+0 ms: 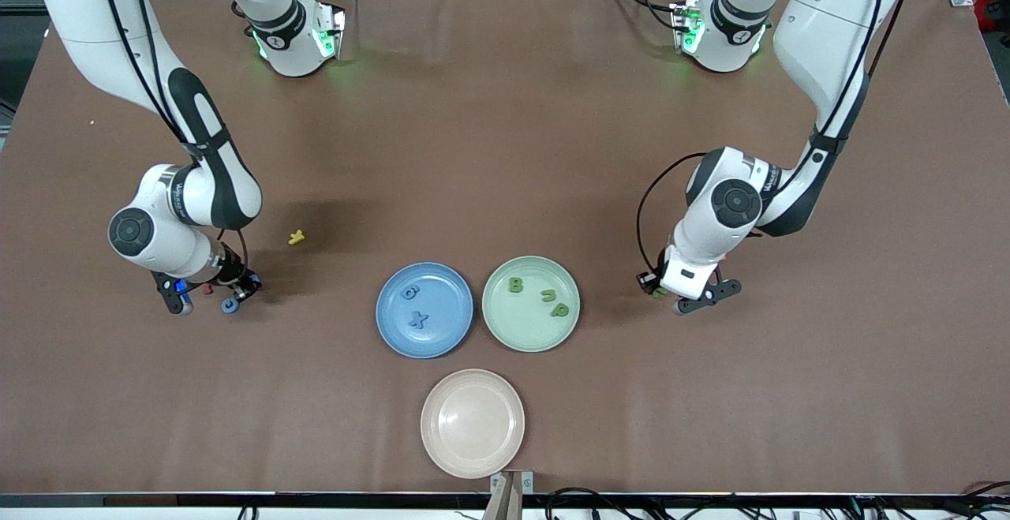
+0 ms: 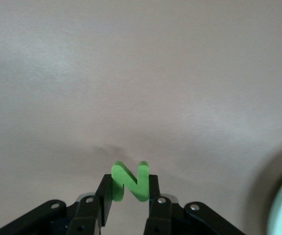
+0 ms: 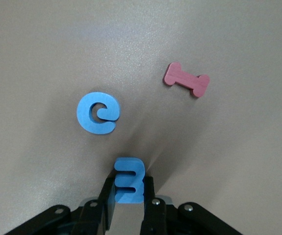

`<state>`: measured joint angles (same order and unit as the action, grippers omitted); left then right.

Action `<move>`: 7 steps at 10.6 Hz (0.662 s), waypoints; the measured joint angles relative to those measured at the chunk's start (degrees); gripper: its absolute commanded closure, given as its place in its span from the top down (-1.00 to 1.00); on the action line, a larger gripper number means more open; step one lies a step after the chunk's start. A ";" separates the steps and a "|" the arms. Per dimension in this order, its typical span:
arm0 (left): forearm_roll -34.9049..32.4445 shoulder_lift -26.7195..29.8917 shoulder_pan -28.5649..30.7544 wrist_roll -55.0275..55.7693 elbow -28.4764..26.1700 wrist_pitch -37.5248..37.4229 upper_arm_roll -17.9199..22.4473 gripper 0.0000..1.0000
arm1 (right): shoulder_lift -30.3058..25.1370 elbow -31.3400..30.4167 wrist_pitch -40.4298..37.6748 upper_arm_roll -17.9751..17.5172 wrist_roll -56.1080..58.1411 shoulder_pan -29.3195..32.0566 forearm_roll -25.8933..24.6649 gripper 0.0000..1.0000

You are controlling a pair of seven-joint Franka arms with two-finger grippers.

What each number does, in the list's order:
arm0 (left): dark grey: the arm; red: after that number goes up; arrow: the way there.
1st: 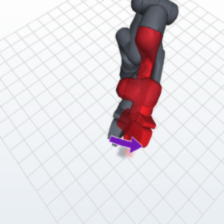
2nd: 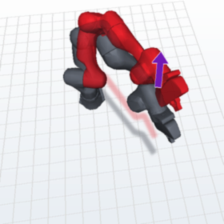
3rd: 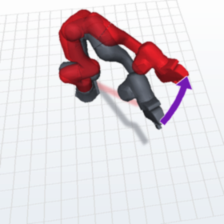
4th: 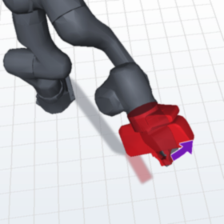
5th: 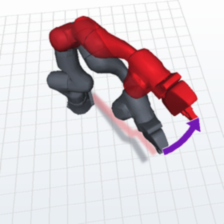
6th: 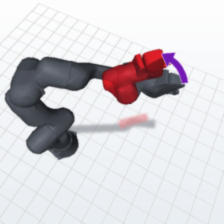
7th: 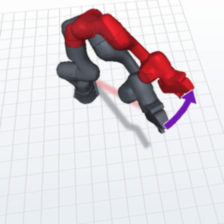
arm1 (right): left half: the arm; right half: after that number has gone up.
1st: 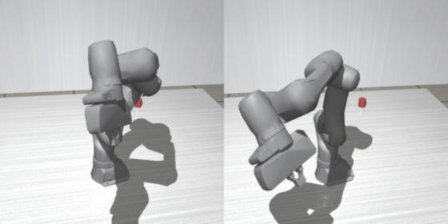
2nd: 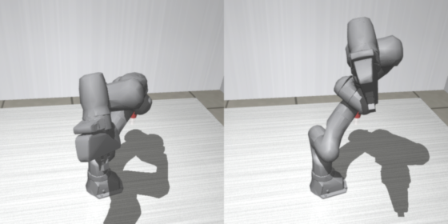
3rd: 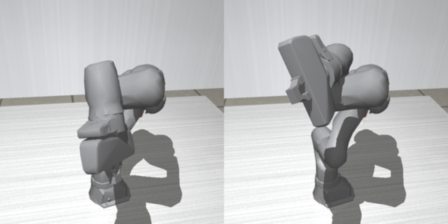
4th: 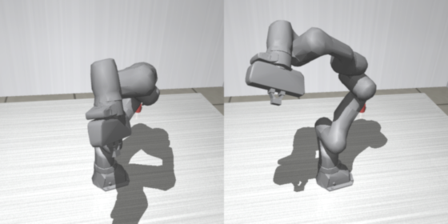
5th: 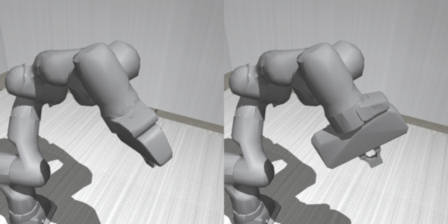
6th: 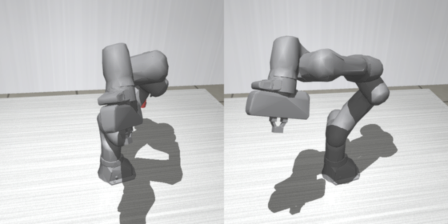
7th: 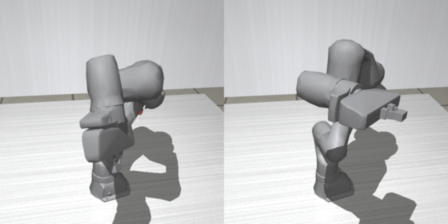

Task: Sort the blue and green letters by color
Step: 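Grasp the N with the left gripper while the right gripper grasps the 3, then carry the N to the green plate while the right gripper carries 3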

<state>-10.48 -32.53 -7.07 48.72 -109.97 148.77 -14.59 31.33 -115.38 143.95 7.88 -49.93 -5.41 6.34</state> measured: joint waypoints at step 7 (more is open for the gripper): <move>0.00 -5.79 -7.51 12.91 10.00 0.17 -0.20 -1.00 | -2.53 7.41 -9.41 -4.60 13.23 -0.40 -0.38 -0.78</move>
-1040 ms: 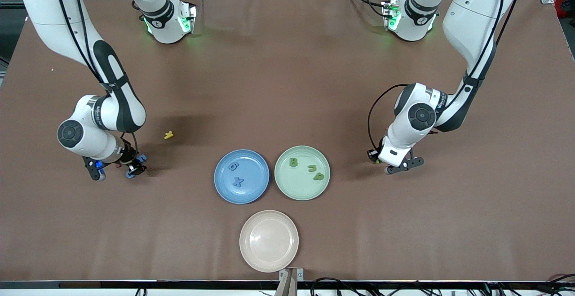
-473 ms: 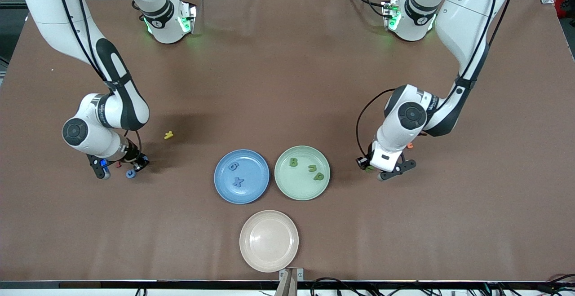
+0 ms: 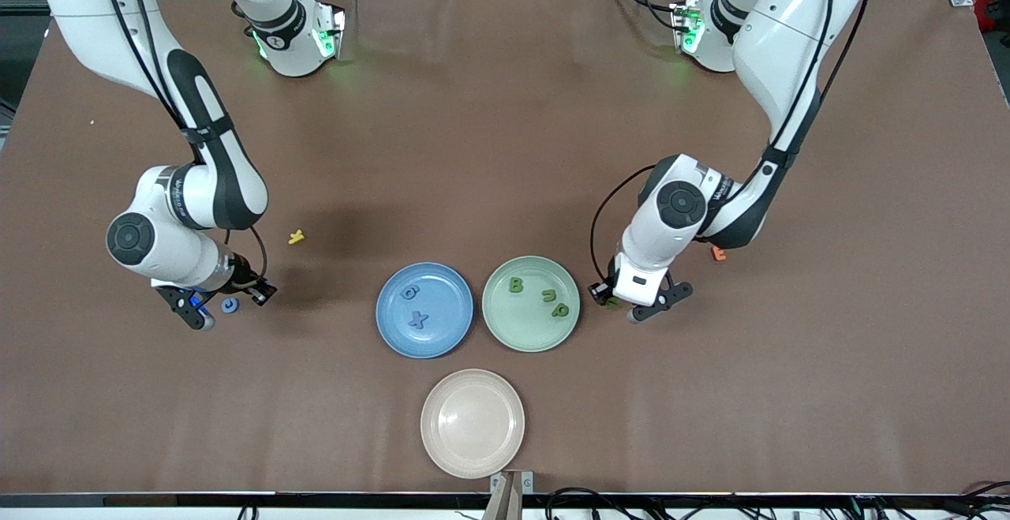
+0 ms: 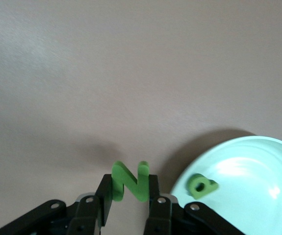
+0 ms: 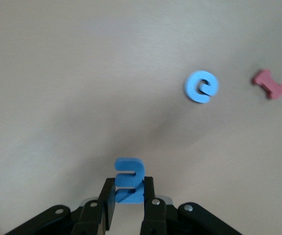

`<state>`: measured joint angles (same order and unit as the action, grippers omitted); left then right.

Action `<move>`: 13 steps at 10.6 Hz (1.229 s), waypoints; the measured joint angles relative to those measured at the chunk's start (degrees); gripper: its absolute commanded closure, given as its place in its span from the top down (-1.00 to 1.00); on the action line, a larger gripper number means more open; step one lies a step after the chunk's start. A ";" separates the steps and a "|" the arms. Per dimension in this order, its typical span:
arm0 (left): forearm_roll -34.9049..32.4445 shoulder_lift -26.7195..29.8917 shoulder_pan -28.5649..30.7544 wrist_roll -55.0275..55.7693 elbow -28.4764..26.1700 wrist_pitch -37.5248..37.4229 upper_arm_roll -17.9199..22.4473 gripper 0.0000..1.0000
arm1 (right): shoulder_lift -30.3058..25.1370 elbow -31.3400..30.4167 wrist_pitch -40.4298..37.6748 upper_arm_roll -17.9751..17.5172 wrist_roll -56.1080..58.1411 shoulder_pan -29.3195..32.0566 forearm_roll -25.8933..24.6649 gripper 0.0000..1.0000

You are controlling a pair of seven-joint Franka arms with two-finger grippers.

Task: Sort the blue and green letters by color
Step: 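Carry the N to the green plate while the right gripper carries 3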

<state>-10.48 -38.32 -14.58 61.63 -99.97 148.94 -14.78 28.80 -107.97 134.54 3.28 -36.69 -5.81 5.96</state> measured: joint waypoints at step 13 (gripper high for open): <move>0.00 -0.56 -9.92 14.50 3.57 0.10 0.01 -1.00 | 9.33 16.46 0.52 -5.17 32.28 -14.01 -0.54 -0.78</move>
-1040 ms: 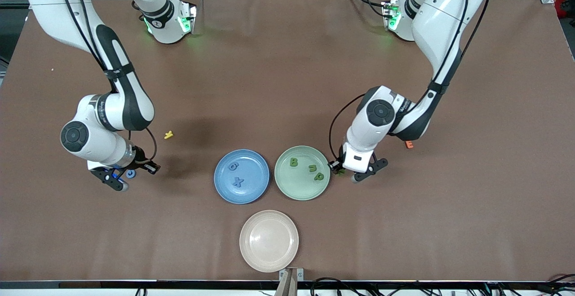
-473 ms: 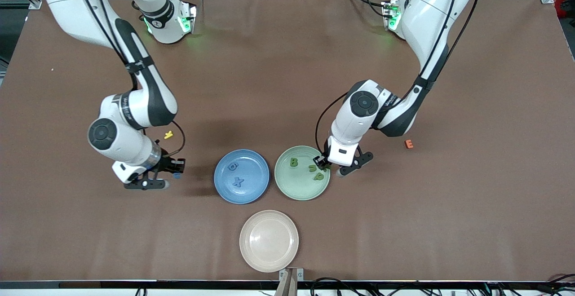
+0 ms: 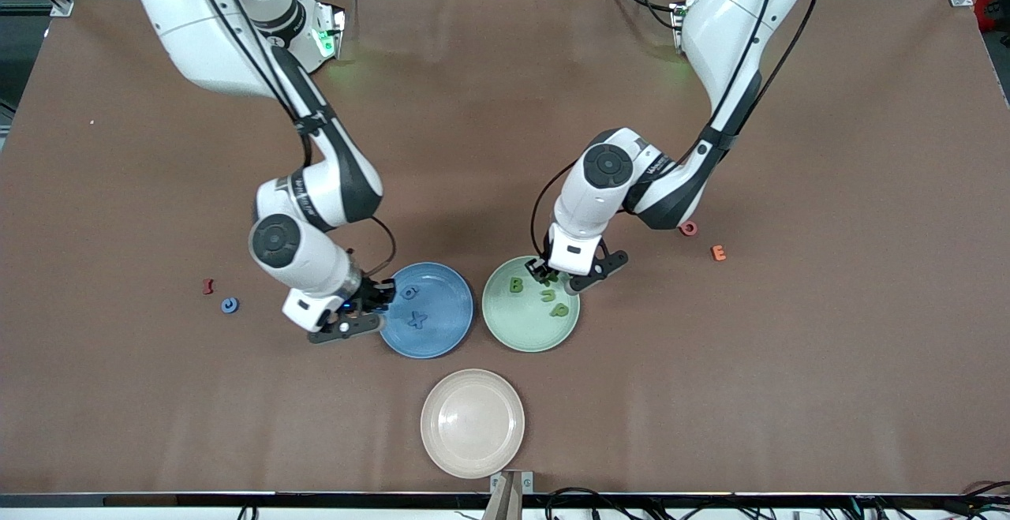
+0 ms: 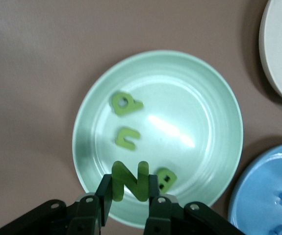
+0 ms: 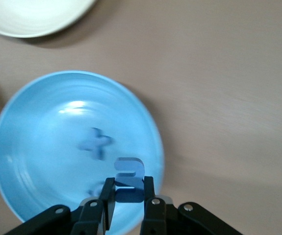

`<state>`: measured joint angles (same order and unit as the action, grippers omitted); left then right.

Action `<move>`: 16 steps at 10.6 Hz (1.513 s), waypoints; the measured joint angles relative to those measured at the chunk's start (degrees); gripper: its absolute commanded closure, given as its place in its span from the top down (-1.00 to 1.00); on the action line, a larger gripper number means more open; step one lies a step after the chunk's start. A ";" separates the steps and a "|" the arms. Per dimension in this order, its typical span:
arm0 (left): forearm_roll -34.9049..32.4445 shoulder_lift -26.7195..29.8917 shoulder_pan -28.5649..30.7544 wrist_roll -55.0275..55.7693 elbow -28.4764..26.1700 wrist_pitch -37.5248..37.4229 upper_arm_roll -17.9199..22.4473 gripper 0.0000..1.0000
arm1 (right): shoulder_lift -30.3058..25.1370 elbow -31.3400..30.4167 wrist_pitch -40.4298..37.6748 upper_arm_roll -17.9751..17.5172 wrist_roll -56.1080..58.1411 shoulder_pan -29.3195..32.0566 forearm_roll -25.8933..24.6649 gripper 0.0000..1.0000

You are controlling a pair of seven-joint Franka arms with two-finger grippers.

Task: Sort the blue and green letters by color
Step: 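Carry the N to the green plate while the right gripper carries 3, then open both grippers to drop the N and the 3 on plates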

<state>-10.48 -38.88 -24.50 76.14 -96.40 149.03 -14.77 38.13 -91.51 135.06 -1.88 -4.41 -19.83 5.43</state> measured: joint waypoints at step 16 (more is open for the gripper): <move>-2.40 3.35 5.29 -11.74 1.71 -6.95 1.79 1.00 | 1.88 0.70 3.91 5.05 25.80 6.42 -1.30 1.00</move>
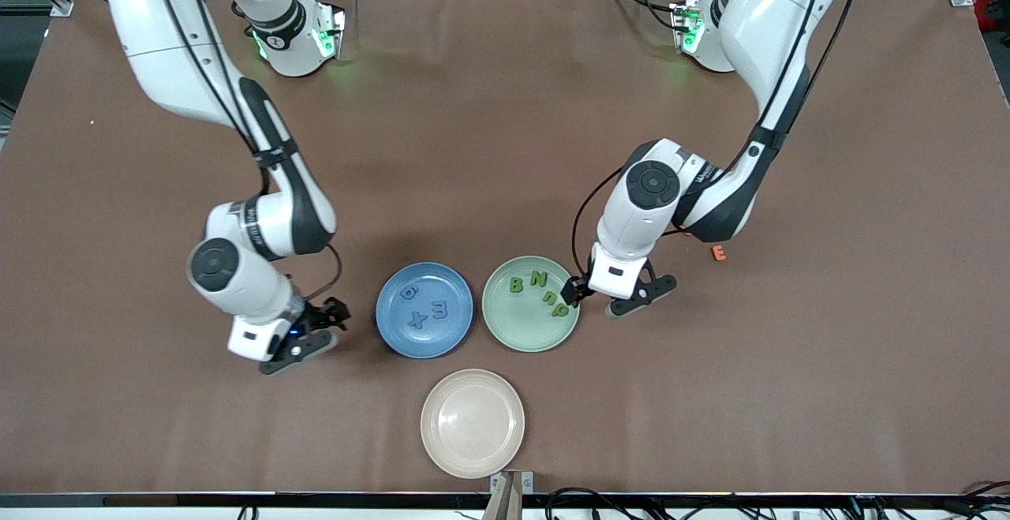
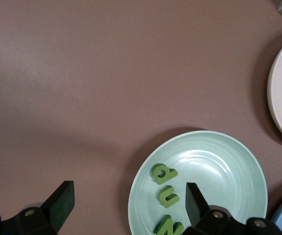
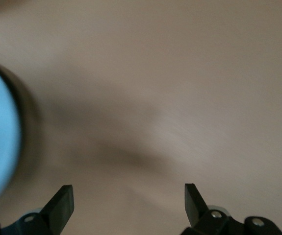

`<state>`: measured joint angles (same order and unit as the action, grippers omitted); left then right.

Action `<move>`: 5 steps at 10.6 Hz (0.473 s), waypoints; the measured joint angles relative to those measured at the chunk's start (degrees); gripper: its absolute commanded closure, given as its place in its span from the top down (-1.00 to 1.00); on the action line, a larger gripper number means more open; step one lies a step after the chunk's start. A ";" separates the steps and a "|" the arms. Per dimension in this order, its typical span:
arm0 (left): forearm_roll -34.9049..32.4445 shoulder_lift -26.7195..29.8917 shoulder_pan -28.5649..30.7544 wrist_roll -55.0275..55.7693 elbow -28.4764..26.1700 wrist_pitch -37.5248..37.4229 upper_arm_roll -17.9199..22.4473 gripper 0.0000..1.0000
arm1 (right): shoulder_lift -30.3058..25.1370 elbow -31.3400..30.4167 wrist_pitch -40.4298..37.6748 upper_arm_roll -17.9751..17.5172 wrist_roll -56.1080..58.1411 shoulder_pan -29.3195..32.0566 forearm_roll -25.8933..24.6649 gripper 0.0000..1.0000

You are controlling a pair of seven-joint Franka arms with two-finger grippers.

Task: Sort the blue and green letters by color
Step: 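Open both grippers to drop the N and the 3 on plates, then grasp the other blue e with the right gripper while the left moves aside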

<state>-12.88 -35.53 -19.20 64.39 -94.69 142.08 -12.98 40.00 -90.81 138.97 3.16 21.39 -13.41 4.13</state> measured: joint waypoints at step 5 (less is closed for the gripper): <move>-0.01 3.16 3.71 -11.76 0.07 -8.97 0.02 1.00 | -3.81 -8.36 -0.17 1.67 15.67 8.43 0.00 1.00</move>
<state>-12.90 -32.37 -15.50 52.63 -94.62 133.11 -12.97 36.19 -99.17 138.80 4.83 37.06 -4.98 4.13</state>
